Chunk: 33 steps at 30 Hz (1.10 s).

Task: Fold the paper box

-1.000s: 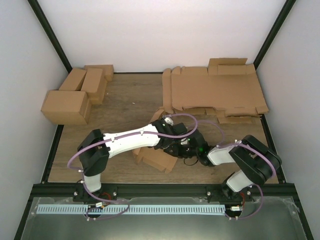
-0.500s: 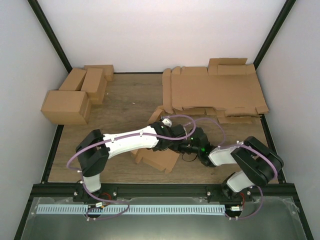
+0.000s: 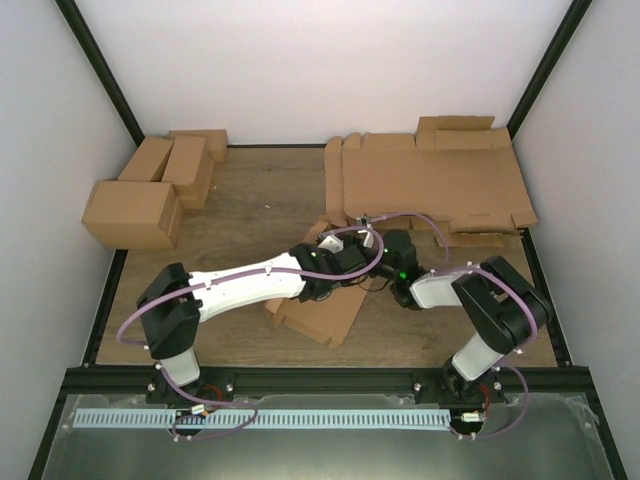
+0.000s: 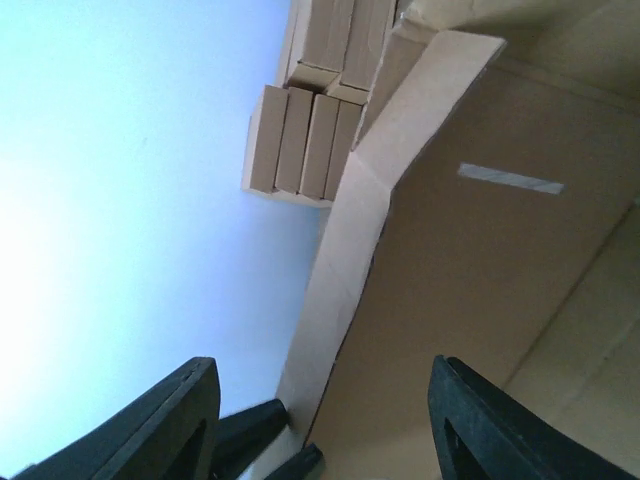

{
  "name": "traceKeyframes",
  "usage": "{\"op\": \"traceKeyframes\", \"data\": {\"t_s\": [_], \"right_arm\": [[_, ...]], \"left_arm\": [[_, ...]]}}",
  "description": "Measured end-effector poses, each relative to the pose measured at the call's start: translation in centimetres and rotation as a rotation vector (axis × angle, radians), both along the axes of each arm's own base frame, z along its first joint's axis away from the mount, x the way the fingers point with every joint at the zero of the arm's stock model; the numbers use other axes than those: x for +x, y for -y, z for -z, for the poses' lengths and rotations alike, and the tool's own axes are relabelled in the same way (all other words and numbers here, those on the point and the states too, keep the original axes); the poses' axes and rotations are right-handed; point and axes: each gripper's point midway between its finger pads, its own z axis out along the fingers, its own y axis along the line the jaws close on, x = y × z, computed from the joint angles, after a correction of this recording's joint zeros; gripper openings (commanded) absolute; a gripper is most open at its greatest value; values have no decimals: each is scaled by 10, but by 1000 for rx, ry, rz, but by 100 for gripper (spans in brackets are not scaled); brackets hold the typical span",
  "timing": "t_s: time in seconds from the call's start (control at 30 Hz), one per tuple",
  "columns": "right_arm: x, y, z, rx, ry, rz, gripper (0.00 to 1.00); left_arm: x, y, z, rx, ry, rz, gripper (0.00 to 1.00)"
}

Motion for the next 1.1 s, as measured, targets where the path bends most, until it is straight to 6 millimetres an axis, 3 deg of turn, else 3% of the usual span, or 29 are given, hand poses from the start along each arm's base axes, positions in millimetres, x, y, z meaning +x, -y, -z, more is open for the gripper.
{"op": "traceKeyframes", "data": {"t_s": [0.37, 0.43, 0.63, 0.77, 0.83, 1.0, 1.1], "right_arm": [[24, -29, 4, 44, -52, -68, 56], [25, -32, 3, 61, -53, -81, 51], [23, -37, 9, 107, -103, -112, 18], [23, -38, 9, 119, -109, -117, 8], [23, -38, 7, 124, -108, -121, 7], [23, -39, 3, 131, -92, -127, 7], [23, -39, 3, 129, -85, -128, 7]], "left_arm": [[-4, 3, 2, -53, -20, 6, 19], [-4, 5, 3, -60, -21, 9, 19], [-6, 7, 3, -86, -24, 17, 19], [-6, 8, 3, -93, -26, 19, 21], [-6, 9, 2, -98, -27, 20, 24], [-15, 16, -12, -187, -74, 31, 56], [-21, 24, -36, -302, -89, 43, 58]]}}
